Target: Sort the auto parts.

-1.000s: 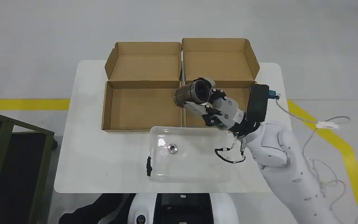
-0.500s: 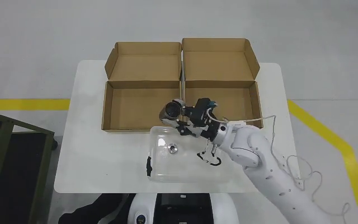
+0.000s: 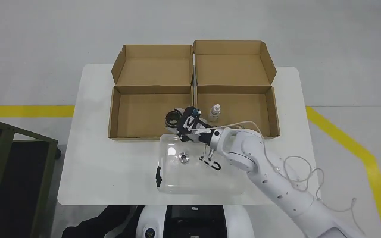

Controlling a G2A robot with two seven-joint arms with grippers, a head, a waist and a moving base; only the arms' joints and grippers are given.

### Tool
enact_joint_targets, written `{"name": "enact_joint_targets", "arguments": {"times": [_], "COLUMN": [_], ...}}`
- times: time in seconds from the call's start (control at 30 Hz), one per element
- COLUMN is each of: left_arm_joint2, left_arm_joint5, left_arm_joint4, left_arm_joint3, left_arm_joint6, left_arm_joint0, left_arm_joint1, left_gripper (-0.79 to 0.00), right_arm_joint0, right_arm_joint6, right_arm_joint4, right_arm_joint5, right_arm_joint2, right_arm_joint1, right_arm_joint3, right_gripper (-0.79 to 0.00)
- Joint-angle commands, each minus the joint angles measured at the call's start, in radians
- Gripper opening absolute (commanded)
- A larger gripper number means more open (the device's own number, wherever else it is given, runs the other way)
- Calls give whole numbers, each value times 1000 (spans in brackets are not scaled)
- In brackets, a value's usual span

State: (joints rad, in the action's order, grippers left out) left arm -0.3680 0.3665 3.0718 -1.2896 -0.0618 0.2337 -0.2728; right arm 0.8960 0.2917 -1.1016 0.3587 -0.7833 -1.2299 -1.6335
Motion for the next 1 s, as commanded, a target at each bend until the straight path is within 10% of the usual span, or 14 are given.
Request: {"name": "enact_joint_targets", "arguments": {"times": [0.0, 0.63, 0.97], "left_arm_joint2": [0, 0, 0], "left_arm_joint5": [0, 0, 0], "left_arm_joint4": [0, 0, 0], "left_arm_joint3": [0, 0, 0], "left_arm_joint6": [0, 0, 0], "left_arm_joint0": [0, 0, 0], "left_arm_joint1": [0, 0, 0], "left_gripper": [0, 0, 0], "right_arm_joint0": [-25, -174, -216], "right_arm_joint6": [9, 122, 137], "right_arm_joint4": [-11, -19, -11], "right_arm_joint5": [-15, -20, -9], "right_arm_joint2": [20, 113, 129], "right_arm_joint1": [-11, -91, -124], "right_arm_joint3": [29, 253, 343], "right_gripper": [-785, -785, -533]}}
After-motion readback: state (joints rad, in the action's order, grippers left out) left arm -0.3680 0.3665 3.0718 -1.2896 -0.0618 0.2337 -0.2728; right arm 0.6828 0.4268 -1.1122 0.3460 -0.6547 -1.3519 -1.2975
